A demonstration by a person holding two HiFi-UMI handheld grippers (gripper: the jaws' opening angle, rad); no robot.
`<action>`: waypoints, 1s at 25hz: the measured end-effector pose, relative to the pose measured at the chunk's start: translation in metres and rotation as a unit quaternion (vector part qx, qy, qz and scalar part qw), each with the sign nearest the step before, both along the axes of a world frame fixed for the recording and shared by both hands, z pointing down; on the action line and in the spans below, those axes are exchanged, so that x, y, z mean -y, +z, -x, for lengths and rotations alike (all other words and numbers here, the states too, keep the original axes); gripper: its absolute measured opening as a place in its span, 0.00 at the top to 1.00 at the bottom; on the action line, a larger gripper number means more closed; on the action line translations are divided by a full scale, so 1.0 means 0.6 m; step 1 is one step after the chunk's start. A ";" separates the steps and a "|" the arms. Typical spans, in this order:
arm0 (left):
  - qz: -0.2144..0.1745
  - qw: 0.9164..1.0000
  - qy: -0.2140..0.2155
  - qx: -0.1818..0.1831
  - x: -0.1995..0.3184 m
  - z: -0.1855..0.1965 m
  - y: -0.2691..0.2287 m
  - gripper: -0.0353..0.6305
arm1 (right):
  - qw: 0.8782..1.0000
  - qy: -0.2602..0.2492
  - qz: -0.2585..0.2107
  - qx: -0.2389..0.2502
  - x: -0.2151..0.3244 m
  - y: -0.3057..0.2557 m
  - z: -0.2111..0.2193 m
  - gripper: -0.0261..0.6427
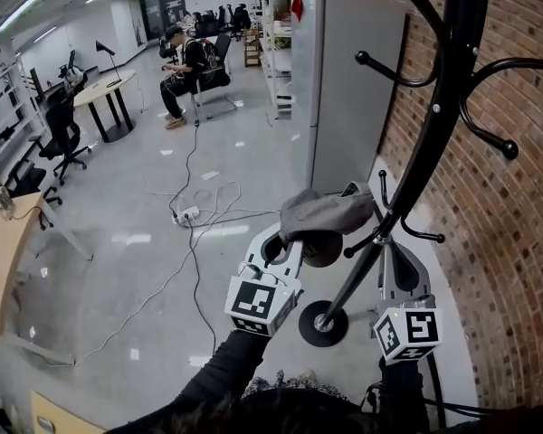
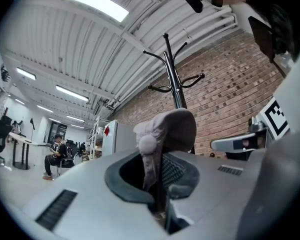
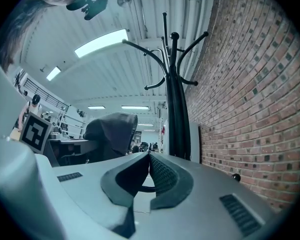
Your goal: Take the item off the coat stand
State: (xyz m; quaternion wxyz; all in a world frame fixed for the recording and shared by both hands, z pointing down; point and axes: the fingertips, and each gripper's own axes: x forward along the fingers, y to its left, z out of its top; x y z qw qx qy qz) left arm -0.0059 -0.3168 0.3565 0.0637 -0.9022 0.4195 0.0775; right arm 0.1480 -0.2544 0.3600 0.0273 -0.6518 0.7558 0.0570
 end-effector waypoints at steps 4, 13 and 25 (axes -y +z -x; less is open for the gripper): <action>-0.013 1.000 -0.004 0.005 -0.016 0.000 0.010 0.90 | 1.000 0.014 -0.011 -0.004 -0.006 0.008 0.008 0.95; 0.008 1.000 -0.008 0.025 -0.043 0.014 0.050 0.90 | 1.000 0.004 -0.020 -0.017 -0.022 0.021 0.056 0.95; 0.015 0.999 0.001 0.037 -0.060 0.012 0.075 0.90 | 1.000 0.004 -0.010 -0.023 -0.027 0.041 0.072 0.95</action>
